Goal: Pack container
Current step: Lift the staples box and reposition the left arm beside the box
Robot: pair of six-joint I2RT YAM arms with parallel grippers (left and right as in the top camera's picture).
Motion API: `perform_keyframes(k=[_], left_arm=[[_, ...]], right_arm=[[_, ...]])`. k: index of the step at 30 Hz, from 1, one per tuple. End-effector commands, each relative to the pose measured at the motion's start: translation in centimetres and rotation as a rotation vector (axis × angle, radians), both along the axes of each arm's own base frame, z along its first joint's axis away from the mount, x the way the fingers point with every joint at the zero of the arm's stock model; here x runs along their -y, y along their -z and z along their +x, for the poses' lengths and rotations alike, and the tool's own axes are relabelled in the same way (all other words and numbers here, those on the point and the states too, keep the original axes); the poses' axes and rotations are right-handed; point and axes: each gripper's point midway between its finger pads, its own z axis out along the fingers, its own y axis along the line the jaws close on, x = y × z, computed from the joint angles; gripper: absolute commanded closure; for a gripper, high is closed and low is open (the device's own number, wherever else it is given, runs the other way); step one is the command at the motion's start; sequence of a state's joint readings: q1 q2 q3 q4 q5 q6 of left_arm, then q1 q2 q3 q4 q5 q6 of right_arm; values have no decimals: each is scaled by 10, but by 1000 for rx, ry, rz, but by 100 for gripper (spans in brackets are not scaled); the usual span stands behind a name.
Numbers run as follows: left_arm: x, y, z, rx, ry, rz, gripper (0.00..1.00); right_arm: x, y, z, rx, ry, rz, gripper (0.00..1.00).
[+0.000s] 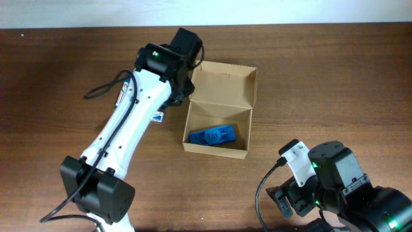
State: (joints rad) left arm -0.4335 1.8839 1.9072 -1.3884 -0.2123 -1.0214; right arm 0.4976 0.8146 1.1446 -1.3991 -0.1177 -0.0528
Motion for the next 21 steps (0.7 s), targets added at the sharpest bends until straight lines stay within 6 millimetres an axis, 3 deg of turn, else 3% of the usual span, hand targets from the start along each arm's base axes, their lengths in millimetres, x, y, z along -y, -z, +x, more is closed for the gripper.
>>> perform_keyframes(k=[1,2,4,6,10,13,16,21], left_arm=[[-12,9,-1,-52,-231,-143,23],[-19,15,-2,-75,-316,-173,16],[-28,30,-1,-102,-393,-204,13],[-31,56,0,-129,-463,-253,7],[-44,102,-3,-133,-647,-269,7],[-59,122,-7,-116,-751,-235,8],[-67,141,-7,-134,-780,-192,7],[-67,170,10,-121,-779,-191,11]], right_arm=[[-1,-5,1,14,4,14,1],[-1,-5,1,14,4,14,1],[-1,-5,1,14,4,14,1],[-1,-5,1,14,4,14,1],[-1,-5,1,14,4,14,1],[-1,-5,1,14,4,14,1],[-1,-5,1,14,4,14,1],[-1,-5,1,14,4,14,1]])
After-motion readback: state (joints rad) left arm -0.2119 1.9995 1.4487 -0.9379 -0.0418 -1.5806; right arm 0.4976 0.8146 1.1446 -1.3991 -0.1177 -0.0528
